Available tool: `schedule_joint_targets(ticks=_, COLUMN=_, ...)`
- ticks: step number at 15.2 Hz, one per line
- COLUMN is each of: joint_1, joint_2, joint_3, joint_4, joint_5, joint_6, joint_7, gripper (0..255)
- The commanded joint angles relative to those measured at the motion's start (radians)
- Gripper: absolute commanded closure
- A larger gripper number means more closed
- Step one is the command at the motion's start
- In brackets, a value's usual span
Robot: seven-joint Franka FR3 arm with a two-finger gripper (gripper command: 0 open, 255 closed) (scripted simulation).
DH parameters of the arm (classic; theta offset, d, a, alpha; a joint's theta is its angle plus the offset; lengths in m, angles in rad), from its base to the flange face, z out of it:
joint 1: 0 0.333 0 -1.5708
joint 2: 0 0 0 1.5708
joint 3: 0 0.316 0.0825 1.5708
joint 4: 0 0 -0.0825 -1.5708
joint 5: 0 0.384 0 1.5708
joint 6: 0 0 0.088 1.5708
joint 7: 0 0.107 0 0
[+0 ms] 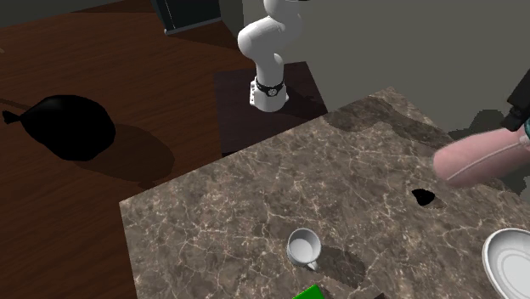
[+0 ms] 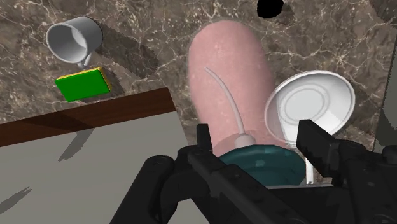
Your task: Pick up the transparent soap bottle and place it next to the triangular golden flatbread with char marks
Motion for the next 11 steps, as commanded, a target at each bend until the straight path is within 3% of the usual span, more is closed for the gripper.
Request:
schedule_joint_targets(ticks=1, joint_1=0.031, joint_2=0.044, joint_3=0.007, joint_4=0.065, joint_5=-0.012, joint_6=-0.025, joint_7=0.032, gripper=255)
schedule_joint_targets(ticks=11, joint_1=0.016, joint_2=-0.068, joint_3=0.009, joint_4=-0.251, joint_5=-0.005, joint_6=0.177, joint_7=0.058, gripper=255)
